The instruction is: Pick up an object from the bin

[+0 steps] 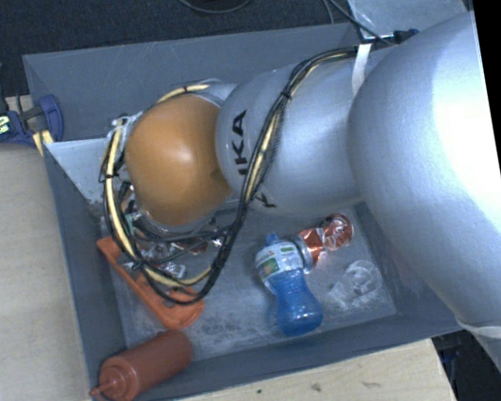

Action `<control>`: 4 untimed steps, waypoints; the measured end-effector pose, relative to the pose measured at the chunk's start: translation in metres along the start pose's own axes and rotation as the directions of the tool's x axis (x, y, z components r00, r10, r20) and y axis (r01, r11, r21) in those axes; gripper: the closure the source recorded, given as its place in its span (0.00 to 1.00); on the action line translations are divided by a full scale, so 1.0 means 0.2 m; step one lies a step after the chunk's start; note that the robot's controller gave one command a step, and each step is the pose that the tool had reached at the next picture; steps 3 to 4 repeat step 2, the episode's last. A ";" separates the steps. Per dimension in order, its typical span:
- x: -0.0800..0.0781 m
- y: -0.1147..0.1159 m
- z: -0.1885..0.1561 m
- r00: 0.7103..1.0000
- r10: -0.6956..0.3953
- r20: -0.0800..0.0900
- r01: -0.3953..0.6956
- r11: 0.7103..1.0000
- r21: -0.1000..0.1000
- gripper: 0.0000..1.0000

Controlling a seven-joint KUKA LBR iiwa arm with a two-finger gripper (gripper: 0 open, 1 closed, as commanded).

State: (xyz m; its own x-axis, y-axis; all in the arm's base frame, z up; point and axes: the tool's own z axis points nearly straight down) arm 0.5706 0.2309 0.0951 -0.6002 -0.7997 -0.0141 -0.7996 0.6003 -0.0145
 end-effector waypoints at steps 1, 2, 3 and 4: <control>0.00 0.00 0.00 1.000 0.001 0.000 -0.001 1.000 0.000 1.00; 0.01 0.02 -0.55 0.999 -0.044 -0.001 0.044 0.999 -0.004 1.00; 0.01 0.02 -0.55 0.999 -0.044 -0.001 0.044 0.999 -0.004 1.00; 0.01 0.02 -0.55 0.999 -0.044 -0.001 0.044 0.999 -0.004 1.00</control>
Offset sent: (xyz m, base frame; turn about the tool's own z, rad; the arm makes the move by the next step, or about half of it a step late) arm -0.0075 -0.0014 0.1473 -0.0581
